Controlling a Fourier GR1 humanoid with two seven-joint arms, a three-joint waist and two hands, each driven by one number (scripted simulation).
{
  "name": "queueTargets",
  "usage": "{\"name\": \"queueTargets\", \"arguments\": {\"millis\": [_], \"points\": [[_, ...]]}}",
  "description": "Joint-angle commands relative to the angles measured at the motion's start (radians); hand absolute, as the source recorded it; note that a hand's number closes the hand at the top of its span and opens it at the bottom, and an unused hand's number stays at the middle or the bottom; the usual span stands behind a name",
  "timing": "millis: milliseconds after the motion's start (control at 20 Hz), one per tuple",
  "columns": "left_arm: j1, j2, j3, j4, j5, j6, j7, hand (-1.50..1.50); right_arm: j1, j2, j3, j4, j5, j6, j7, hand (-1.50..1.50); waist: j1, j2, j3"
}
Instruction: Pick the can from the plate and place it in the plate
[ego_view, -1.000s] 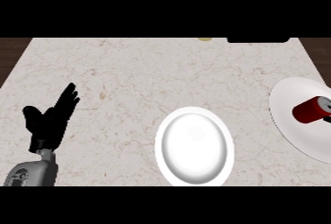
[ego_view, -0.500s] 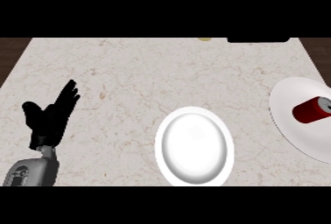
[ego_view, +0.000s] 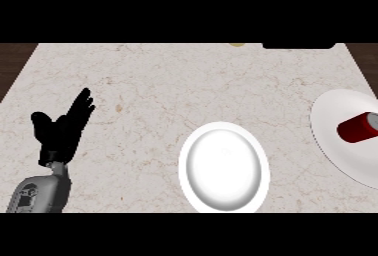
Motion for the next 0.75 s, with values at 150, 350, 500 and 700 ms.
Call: {"name": "queueTargets", "arguments": {"millis": [150,350,500,700], "points": [[-0.002,0.006,0.008,-0.034,0.017,-0.015,0.028,0.00,-0.043,-0.071,0.023,0.178,0.027,0.040,-0.166,-1.50,0.007,0.002,0.001],[0.011,-0.016,-0.014,-0.047,-0.007,0.007,0.034,0.00,-0.009,-0.136,0.022,0.228,0.028,0.070,-0.216,-1.50,0.007,0.002,0.002],[0.030,-0.011,-0.003,-0.047,-0.007,0.005,-0.006,0.00,-0.012,-0.130,0.054,0.256,0.061,0.016,-0.251,-1.50,0.010,0.003,0.002],[0.044,0.002,-0.003,-0.042,0.010,-0.032,-0.002,0.00,-0.012,-0.173,0.068,0.306,0.074,0.046,-0.259,-1.50,0.014,0.005,0.004]]}}
